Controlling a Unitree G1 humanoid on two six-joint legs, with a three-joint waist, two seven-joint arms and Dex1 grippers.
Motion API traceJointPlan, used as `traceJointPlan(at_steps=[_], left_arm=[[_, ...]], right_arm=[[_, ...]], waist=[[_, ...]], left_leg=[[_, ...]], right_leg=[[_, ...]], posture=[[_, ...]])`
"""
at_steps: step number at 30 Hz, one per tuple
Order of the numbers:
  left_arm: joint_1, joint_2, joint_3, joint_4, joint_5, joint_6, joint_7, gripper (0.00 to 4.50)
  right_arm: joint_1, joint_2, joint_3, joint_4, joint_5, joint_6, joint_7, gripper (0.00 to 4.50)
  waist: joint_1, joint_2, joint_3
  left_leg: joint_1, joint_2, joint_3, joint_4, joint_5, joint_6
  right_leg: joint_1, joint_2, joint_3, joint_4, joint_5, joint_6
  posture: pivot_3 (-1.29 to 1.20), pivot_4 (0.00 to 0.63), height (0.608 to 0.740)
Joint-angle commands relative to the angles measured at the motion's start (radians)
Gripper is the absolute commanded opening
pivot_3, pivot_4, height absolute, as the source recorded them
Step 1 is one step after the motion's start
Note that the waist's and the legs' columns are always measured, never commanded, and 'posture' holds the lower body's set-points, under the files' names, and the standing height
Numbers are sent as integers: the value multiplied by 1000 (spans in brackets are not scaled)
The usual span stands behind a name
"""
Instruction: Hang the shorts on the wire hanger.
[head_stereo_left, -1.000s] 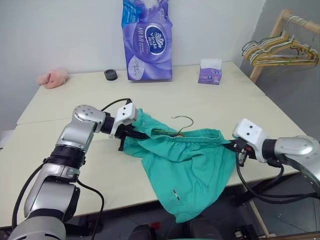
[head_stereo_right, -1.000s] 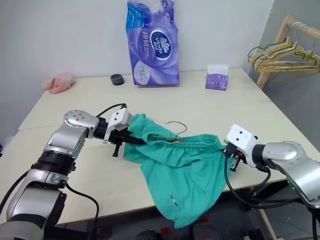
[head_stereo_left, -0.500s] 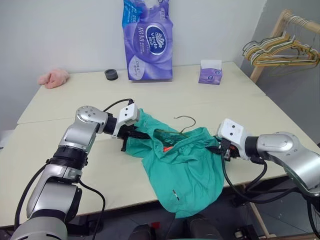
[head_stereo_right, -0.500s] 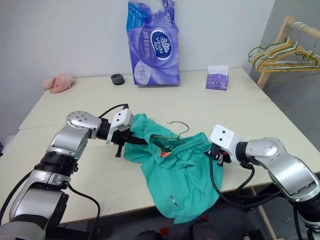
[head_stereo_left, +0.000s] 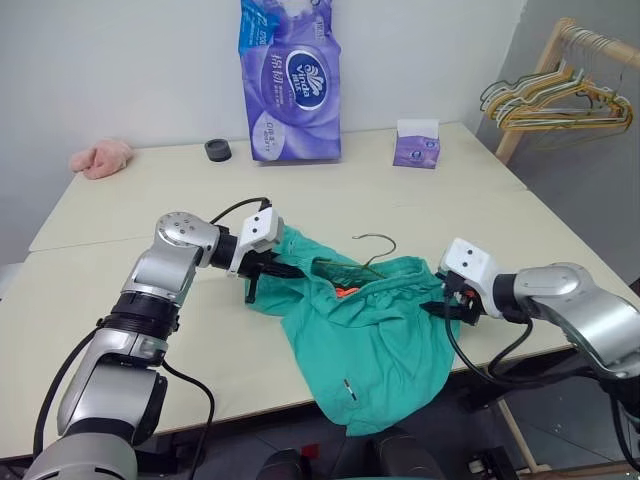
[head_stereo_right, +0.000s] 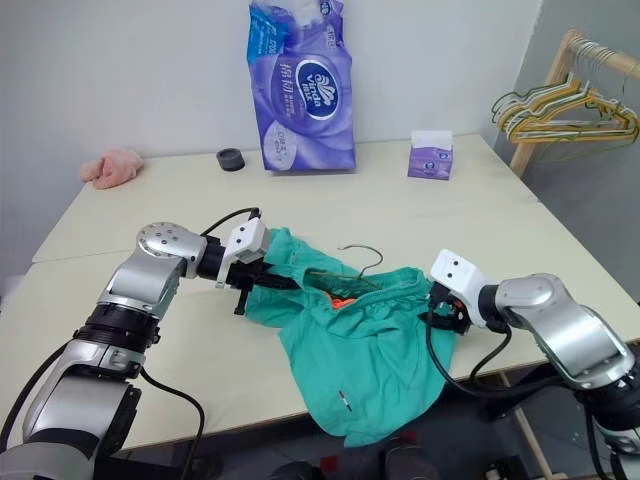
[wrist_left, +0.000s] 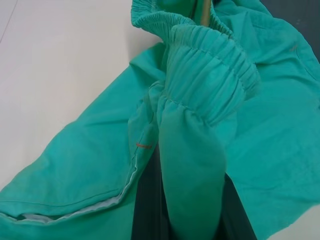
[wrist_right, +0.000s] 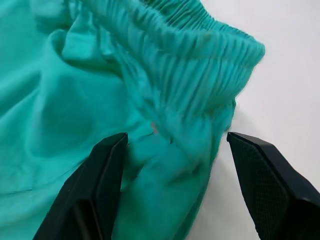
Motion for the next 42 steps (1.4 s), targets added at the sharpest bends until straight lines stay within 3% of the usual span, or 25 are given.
traceJointPlan(at_steps=[1, 5, 8, 16, 24, 27, 34, 38, 42], left_arm=[[-16, 1, 14, -21, -9, -17, -1, 0], [-11, 3, 19, -25, -12, -18, 3, 0], [-8, 5, 24, -29, -15, -16, 7, 0], [1, 8, 35, -31, -22, -12, 14, 0], [3, -26, 62, -12, -51, 15, 46, 0], [1, -27, 63, 7, -37, -15, 49, 587], [-32, -5, 83, 66, -47, -25, 29, 2709], [-57, 36, 66, 105, -32, -3, -36, 2709], [-66, 13, 48, 126, -19, -21, -44, 2709]], right_arm=[[-61, 33, 54, 70, -33, -38, 47, 3380], [-96, 73, 110, 120, -56, -61, 87, 3380], [-108, 91, 135, 127, -66, -75, 115, 2814], [-103, 125, 121, 107, -83, -69, 117, 24], [-74, 107, 88, 23, -68, -32, 120, 24], [-51, 65, 62, -28, -57, -20, 134, 0], [14, -62, -14, -103, -22, -27, 182, 0], [56, -152, -51, -127, -20, -63, 219, 0], [74, -174, -73, -147, -8, -65, 222, 0]], waist=[[-3, 0, 0], [-2, 0, 0], [-3, 0, 0], [-2, 0, 0], [-2, 0, 0], [-1, 0, 0], [3, 0, 0], [-2, 0, 0], [-4, 0, 0]], left_leg=[[0, 0, 0, 0, 0, 0], [0, 0, 0, 0, 0, 0], [0, 0, 0, 0, 0, 0], [0, 0, -1, 0, 0, 0], [0, 0, -1, 0, 0, 0], [0, 0, -2, 0, 0, 0], [-1, -1, -2, 0, 0, 0], [-1, 0, -2, 0, 0, 0], [-1, -1, -2, 0, 0, 0]], right_leg=[[0, 0, 0, 0, 0, 0], [0, 0, 0, 0, 0, 0], [0, 0, 0, 0, 0, 0], [0, -1, -1, 0, 0, 0], [0, -1, -1, 0, 0, 0], [0, -1, -2, 0, 0, 0], [0, -2, -2, 0, 0, 0], [0, -2, -3, 0, 0, 0], [0, -2, -3, 0, 0, 0]], posture=[[-204, 56, 740], [-193, 54, 740], [-193, 54, 740], [-183, 50, 740], [-195, 49, 740], [-195, 49, 740], [-213, 45, 740], [-226, 40, 740], [-237, 42, 740]])
